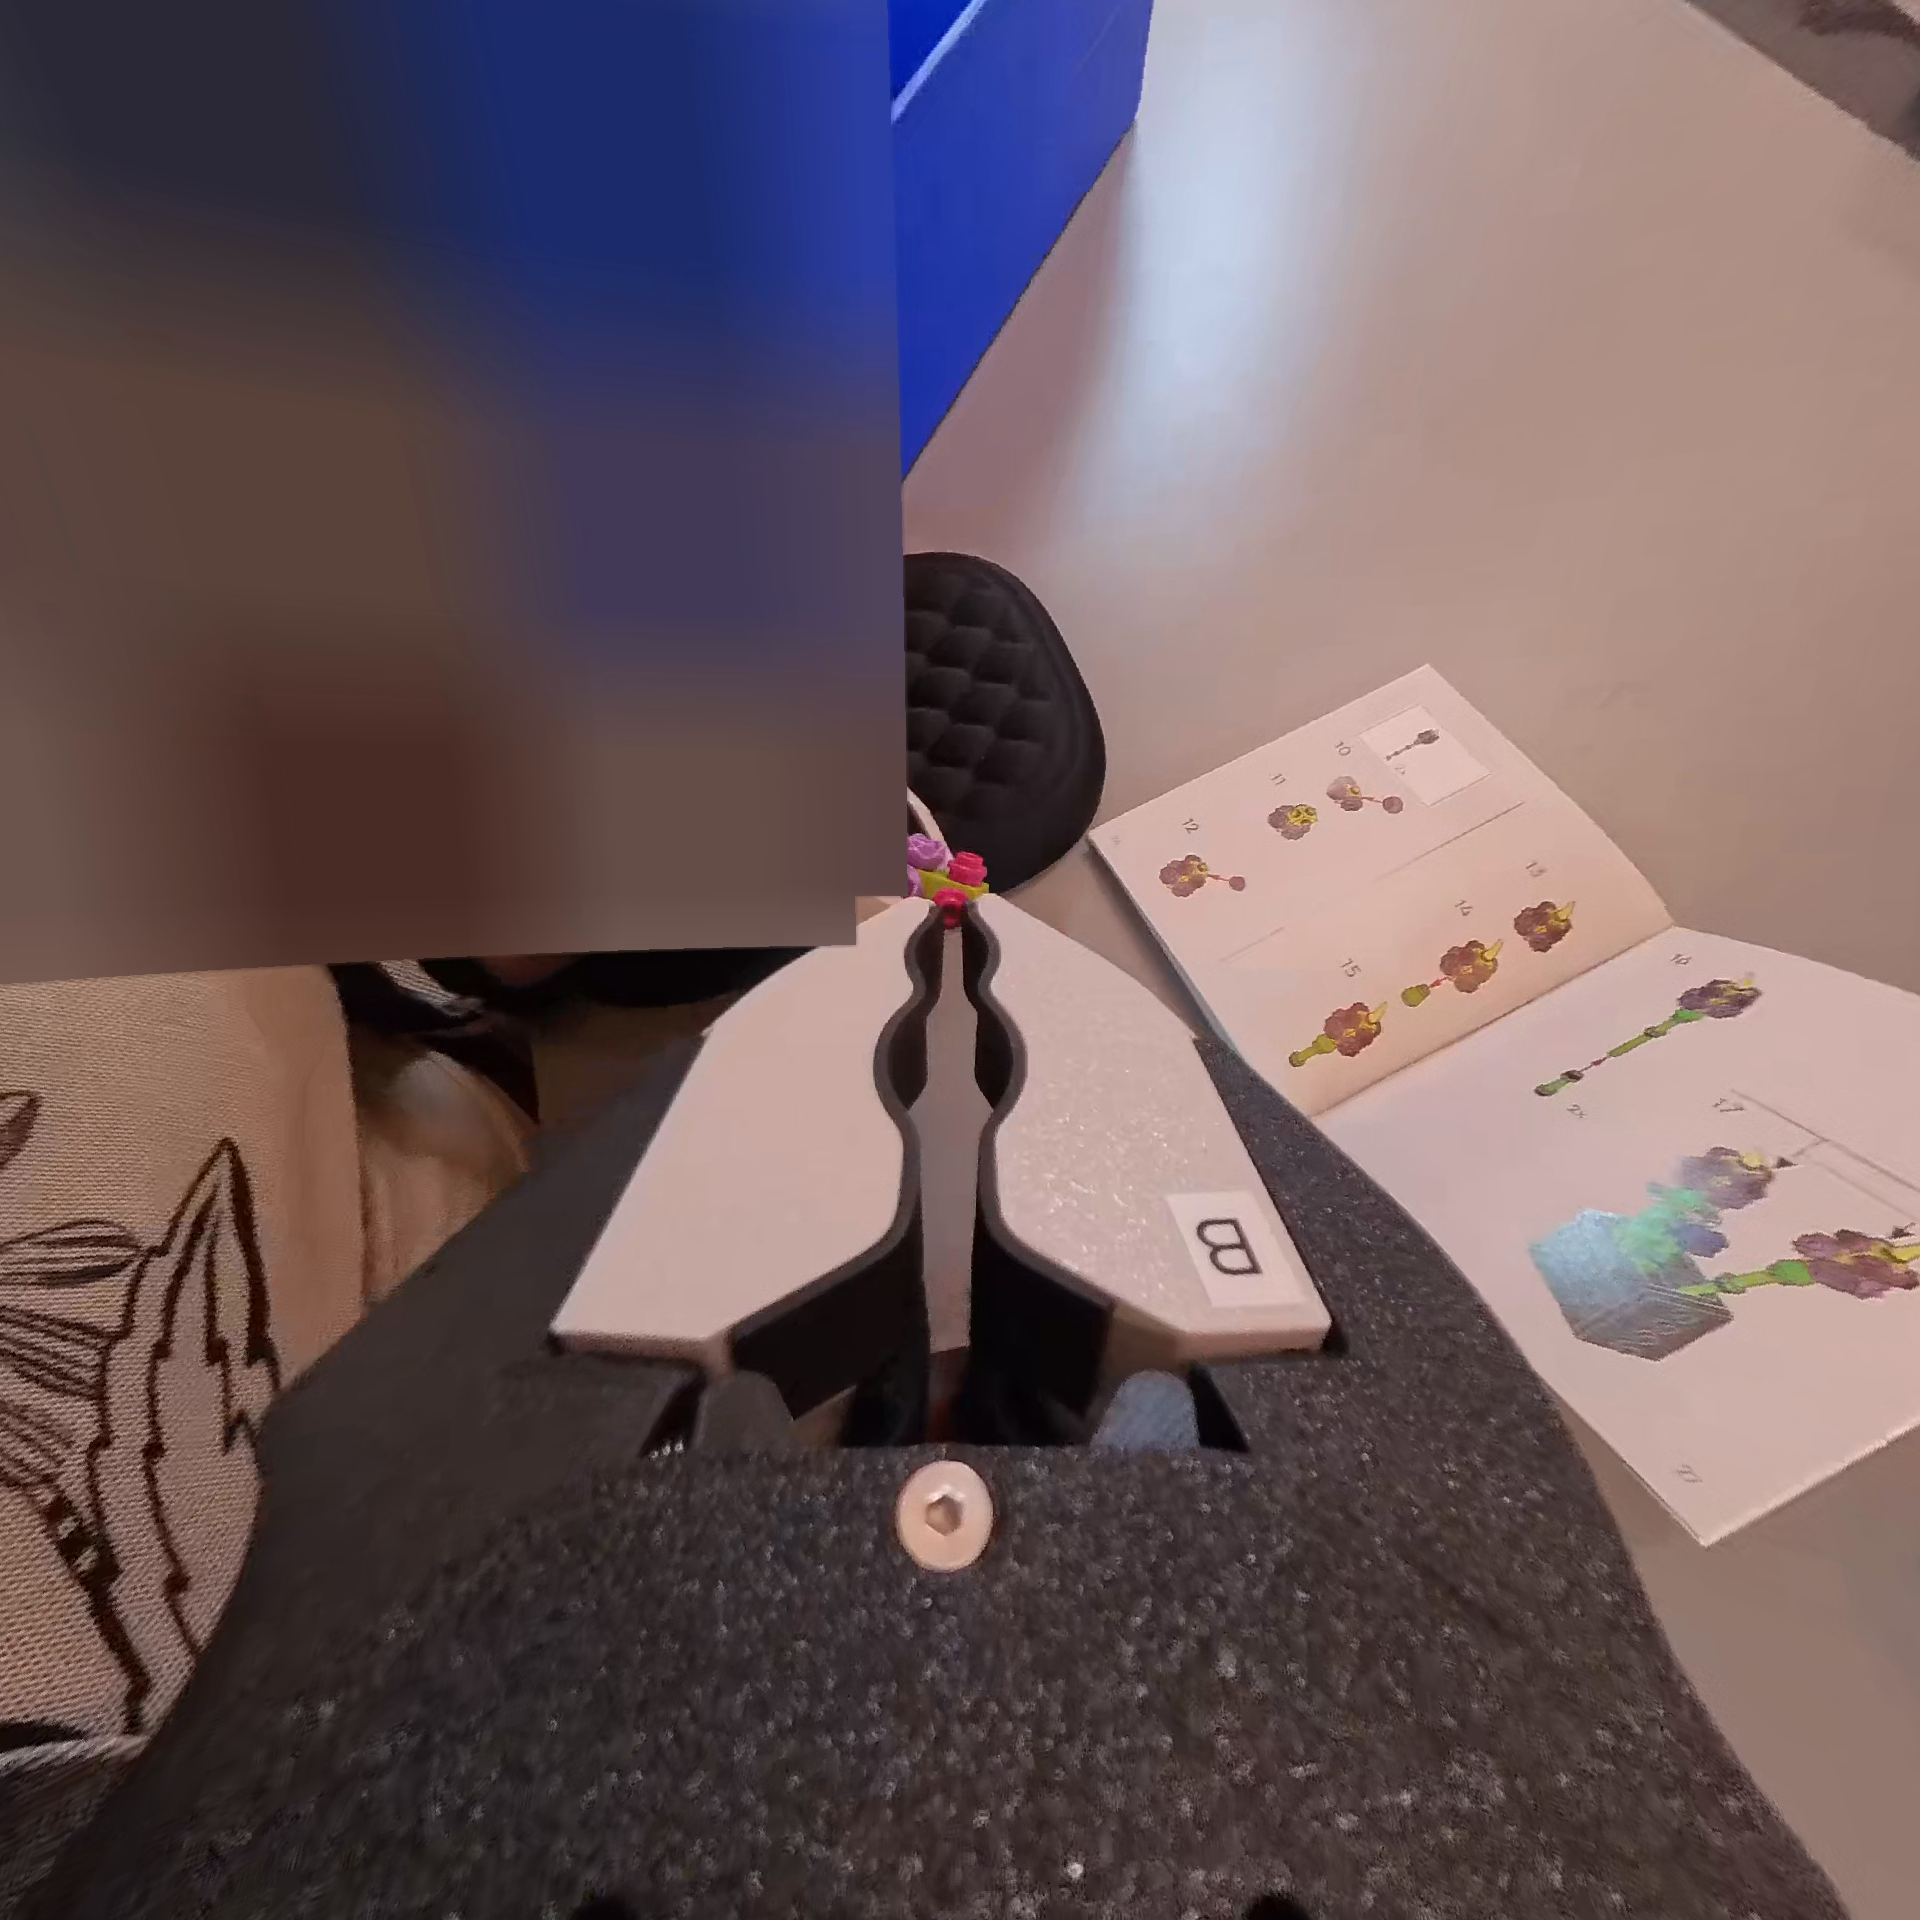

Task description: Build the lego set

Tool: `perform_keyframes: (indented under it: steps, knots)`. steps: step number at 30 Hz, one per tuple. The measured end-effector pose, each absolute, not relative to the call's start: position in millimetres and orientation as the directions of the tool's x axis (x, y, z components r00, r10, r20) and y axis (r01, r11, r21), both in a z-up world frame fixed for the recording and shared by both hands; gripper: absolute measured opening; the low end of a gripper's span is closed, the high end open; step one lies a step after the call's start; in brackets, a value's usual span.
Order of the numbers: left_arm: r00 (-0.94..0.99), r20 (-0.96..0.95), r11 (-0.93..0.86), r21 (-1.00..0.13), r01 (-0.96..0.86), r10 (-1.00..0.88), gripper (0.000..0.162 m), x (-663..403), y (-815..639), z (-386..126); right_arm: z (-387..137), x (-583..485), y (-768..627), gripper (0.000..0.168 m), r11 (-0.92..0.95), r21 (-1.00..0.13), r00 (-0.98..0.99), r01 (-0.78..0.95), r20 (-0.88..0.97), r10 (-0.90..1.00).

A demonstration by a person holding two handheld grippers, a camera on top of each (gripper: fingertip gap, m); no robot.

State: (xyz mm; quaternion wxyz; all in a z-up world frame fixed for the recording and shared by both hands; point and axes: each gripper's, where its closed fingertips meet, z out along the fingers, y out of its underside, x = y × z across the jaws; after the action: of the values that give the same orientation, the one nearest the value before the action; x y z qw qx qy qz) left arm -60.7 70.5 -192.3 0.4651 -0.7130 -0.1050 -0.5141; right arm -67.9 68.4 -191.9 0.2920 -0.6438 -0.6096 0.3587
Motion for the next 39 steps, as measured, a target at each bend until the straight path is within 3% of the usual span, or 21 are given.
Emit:
perform_keyframes:
  steps: [8, 13, 21, 33, 39]
  knots:
    - [0.606, 0.719, -0.502, -0.684, 0.529, -0.34, 0.017, -56.9, 71.0, -196.2, -194.3, -65.8, 68.7, 0.003, -0.046, -0.81, 0.045, 0.585, -0.024, 0.999]
    - [0.762, 0.543, -0.45, -0.813, 0.37, -0.354, 0.017, -55.5, 71.9, -197.2, -194.4, -64.0, 69.5, 0.003, -0.045, -0.811, 0.066, 0.583, -0.008, 0.998]
    - [0.845, 0.407, -0.404, -0.878, 0.257, -0.348, 0.017, -57.4, 72.7, -196.8, -194.4, -65.1, 69.4, 0.003, -0.108, -0.838, 0.118, 0.535, -0.053, 0.992]
    - [0.646, 0.683, -0.489, -0.716, 0.499, -0.34, 0.017, -60.6, 71.6, -194.2, -191.8, -67.6, 71.1, 0.004, -0.142, -0.825, 0.107, 0.547, -0.099, 0.989]
    - [0.527, 0.767, -0.486, -0.64, 0.595, -0.366, 0.017, -66.2, 68.8, -186.2, -180.9, -64.3, 70.6, 0.019, -0.226, -0.837, 0.06, 0.498, -0.226, 0.972]
